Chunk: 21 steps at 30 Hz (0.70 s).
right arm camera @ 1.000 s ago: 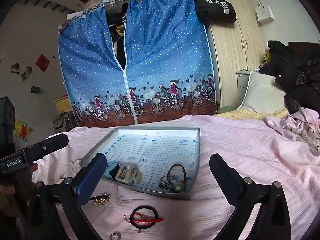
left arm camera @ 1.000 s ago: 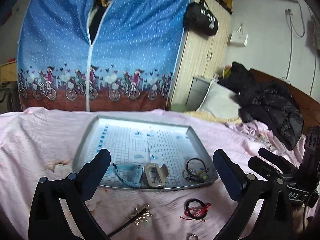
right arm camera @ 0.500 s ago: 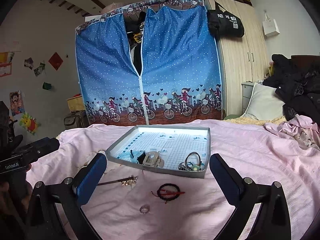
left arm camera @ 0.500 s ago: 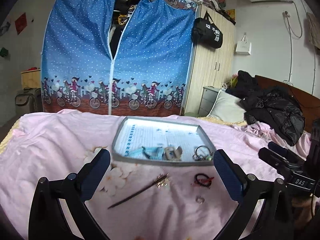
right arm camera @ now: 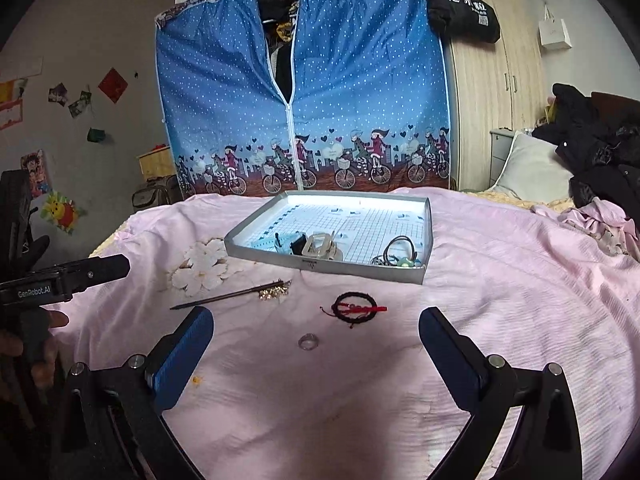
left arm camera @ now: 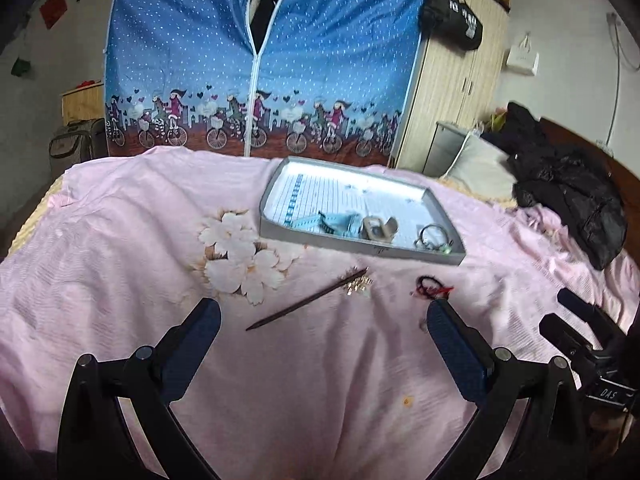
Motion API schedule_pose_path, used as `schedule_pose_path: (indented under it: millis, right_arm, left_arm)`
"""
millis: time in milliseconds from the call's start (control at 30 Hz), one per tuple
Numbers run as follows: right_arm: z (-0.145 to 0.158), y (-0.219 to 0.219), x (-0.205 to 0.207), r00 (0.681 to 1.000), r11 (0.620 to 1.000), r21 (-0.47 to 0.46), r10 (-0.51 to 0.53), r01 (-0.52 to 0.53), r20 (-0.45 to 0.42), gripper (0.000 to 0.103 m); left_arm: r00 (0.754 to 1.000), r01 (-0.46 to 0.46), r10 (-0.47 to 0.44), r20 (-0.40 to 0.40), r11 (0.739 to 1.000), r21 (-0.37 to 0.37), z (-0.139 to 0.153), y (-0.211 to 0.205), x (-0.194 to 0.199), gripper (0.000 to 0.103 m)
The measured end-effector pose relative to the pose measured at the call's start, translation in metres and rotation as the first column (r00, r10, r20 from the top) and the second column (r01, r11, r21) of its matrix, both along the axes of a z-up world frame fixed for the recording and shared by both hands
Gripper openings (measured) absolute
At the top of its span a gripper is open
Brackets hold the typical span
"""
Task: Organize jewelry
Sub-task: 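Grasp the black hair stick with gold ornament with the left tool while the right tool grasps the silver ring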
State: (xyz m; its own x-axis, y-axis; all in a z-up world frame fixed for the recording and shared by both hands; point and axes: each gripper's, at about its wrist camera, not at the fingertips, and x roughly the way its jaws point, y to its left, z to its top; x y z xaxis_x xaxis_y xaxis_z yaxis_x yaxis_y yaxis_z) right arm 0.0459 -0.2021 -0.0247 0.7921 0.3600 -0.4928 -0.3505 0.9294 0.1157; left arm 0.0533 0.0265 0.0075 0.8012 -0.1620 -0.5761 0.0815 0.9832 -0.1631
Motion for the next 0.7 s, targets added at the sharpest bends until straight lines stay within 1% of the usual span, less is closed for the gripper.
schedule_pose_path:
  millis: [100,233,300,467,567,633,667,700]
  right_arm:
    - [-0.014,0.001,0.008,0.998,1.0,-0.012,-0.007,0.007,-0.059,0.103]
    - [-0.032,0.006,0.017,0.991,0.995,-0.097,-0.017,0.005,-0.13,0.103]
    - [-0.039,0.007,0.023,0.986,0.993,-0.115,-0.004,-0.015,-0.167,0.103]
    - [-0.05,0.004,0.04,0.974,0.992,-0.118,0.014,-0.041,-0.227,0.103]
    - [-0.054,0.004,0.05,0.968,0.994,-0.099,0.022,-0.048,-0.251,0.103]
    - [-0.057,0.006,0.057,0.963,0.995,-0.08,0.032,-0.056,-0.267,0.103]
    - [-0.059,0.008,0.06,0.96,0.995,-0.072,0.043,-0.065,-0.275,0.102]
    - [-0.061,0.01,0.063,0.958,0.994,-0.073,0.052,-0.076,-0.282,0.099]
  left_arm:
    - [0.999,0.01,-0.009,-0.033,1.0,0.027,-0.008,-0.004,0.004,0.101]
    - [0.997,0.017,-0.014,-0.081,0.999,0.044,-0.02,-0.005,0.014,0.101]
    - [0.993,0.028,-0.021,-0.114,0.998,0.058,-0.027,-0.006,0.021,0.101]
    - [0.981,0.073,-0.046,-0.189,0.988,0.137,-0.04,-0.011,0.048,0.101]
    - [0.974,0.084,-0.051,-0.222,0.987,0.139,-0.049,-0.01,0.059,0.101]
    - [0.963,0.108,-0.069,-0.259,0.984,0.142,-0.056,-0.011,0.07,0.101]
    - [0.959,0.12,-0.075,-0.273,0.981,0.151,-0.059,-0.011,0.077,0.101]
    - [0.956,0.127,-0.079,-0.281,0.979,0.159,-0.061,-0.011,0.082,0.101]
